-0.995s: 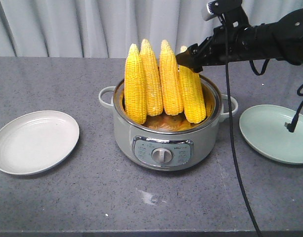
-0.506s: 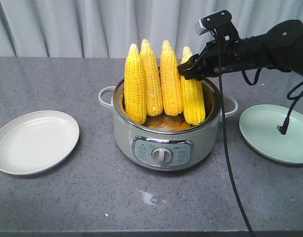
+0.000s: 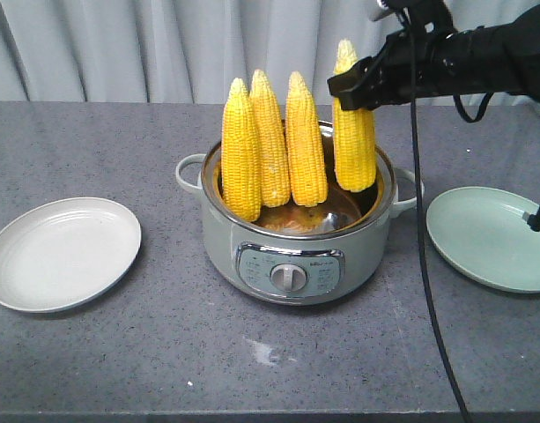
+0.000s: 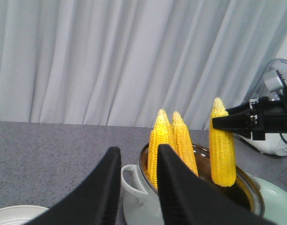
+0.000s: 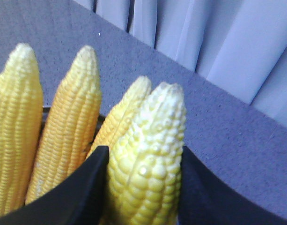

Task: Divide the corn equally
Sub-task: 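Close the right gripper on the cob and lift it from the pot, then carry the cob over the pale green plate and lower it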

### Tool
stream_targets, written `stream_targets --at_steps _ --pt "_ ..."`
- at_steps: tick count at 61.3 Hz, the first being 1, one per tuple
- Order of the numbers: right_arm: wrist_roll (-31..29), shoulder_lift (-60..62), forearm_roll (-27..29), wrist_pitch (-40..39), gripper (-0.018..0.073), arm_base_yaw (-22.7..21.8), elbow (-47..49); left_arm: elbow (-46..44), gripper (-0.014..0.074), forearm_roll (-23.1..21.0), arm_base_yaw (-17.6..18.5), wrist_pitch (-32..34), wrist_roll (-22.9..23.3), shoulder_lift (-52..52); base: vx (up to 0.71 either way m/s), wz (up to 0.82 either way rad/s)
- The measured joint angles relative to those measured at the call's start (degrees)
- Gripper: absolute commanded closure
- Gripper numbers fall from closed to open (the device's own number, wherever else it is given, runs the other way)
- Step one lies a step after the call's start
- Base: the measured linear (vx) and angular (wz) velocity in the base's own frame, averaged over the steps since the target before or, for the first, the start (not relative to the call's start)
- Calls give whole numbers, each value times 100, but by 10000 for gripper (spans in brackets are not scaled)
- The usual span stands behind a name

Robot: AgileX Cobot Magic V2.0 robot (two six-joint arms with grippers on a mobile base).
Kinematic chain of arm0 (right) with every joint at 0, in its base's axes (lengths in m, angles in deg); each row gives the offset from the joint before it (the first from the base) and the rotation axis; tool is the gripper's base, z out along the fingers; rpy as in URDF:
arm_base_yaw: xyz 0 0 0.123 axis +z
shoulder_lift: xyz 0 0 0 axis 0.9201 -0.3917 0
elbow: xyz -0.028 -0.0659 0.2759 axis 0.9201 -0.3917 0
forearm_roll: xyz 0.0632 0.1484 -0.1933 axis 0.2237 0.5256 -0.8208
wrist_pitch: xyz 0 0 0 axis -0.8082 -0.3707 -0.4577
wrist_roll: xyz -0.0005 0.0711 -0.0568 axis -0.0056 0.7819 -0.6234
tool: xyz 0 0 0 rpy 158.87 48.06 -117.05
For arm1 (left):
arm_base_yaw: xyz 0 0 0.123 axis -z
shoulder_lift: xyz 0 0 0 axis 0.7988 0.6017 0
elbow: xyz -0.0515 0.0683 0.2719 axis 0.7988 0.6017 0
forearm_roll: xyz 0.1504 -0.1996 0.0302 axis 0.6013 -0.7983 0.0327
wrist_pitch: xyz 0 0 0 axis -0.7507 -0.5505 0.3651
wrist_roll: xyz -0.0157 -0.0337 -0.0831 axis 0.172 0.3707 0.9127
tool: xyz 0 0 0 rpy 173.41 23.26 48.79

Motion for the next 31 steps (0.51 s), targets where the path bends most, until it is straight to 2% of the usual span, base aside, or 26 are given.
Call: stream_targets --at_steps 10,18,25,31 --pt "35 781 -8 -327 568 0 0 0 395 0 0 0 0 0 0 0" --pt "348 1641 -133 -425 565 -5 0 0 395 0 0 -2 0 0 0 0" --pt "1087 2354 -573 -301 564 -5 10 0 395 0 0 -2 0 0 0 0" --pt "2029 2829 -1497 -90 564 -5 10 0 395 0 0 -2 0 0 0 0"
